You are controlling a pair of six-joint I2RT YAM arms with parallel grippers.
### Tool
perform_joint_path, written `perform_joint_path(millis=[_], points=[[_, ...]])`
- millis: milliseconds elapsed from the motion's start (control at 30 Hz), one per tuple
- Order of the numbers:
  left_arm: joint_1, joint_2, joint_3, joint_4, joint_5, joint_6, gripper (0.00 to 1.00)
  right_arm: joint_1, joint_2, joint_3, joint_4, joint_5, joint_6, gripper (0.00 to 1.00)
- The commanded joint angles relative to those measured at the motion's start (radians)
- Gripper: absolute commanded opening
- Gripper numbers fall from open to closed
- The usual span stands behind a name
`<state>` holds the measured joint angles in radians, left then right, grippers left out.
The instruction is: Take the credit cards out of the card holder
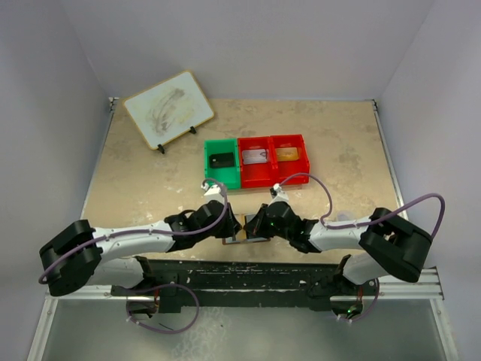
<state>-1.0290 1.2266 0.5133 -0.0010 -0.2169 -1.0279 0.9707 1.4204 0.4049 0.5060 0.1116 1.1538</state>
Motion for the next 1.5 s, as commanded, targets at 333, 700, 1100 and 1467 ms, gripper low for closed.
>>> perform_joint_path(millis=[333,700,1100,1467], points=[[-0.004,0.125,0.025,-0.016,-0.051,0.050,0.20,0.006,0.028,-0.027,0.098,-0.040,0.033,0.00],[-0.005,0.099,-0.035,-0.023,-0.078,0.021,0.14,0.006,0.032,-0.042,0.130,-0.043,0.046,0.06],[-0.005,0.111,-0.045,-0.043,-0.092,0.017,0.13,0.006,0.003,-0.080,0.160,-0.032,0.053,0.07],[-0.015,0.121,-0.058,-0.031,-0.074,0.018,0.12,0.004,-0.011,-0.094,0.191,-0.037,0.060,0.13]])
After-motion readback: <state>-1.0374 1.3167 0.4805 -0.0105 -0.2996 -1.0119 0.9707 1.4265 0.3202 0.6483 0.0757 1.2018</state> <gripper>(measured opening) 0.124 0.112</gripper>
